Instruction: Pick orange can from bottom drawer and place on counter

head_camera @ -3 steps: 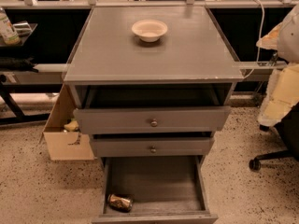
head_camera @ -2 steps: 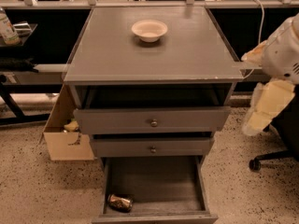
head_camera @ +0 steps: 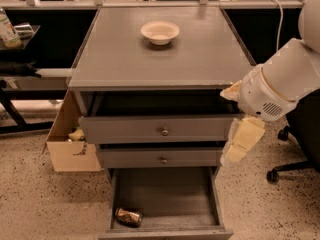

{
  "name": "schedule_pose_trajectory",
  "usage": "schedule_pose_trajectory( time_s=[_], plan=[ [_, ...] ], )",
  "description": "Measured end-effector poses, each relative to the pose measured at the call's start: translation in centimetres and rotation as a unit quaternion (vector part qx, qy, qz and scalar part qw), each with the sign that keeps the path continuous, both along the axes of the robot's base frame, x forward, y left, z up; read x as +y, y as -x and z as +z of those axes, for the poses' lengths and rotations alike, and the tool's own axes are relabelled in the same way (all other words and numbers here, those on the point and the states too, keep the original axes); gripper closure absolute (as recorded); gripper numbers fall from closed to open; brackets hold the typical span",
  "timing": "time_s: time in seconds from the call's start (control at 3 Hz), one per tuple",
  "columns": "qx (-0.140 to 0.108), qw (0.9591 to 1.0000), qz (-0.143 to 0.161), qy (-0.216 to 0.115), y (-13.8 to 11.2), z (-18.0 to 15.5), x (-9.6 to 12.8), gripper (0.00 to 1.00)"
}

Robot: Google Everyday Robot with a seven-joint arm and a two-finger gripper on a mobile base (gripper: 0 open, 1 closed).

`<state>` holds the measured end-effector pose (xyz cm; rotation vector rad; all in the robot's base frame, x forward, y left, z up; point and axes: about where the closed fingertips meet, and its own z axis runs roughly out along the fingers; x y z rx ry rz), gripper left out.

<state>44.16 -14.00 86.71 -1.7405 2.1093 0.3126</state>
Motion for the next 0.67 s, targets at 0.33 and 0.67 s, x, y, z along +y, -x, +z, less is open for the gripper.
schedule_pose_trajectory(
  time_s=[0.33,0.67],
  plan=[
    [-0.001,1.0,0.002,0.002,0.0,-0.2,0.1,0.0],
    [0.008,0.9993,0.025,0.024,-0.7,-4.2,1.4,0.0]
  ],
)
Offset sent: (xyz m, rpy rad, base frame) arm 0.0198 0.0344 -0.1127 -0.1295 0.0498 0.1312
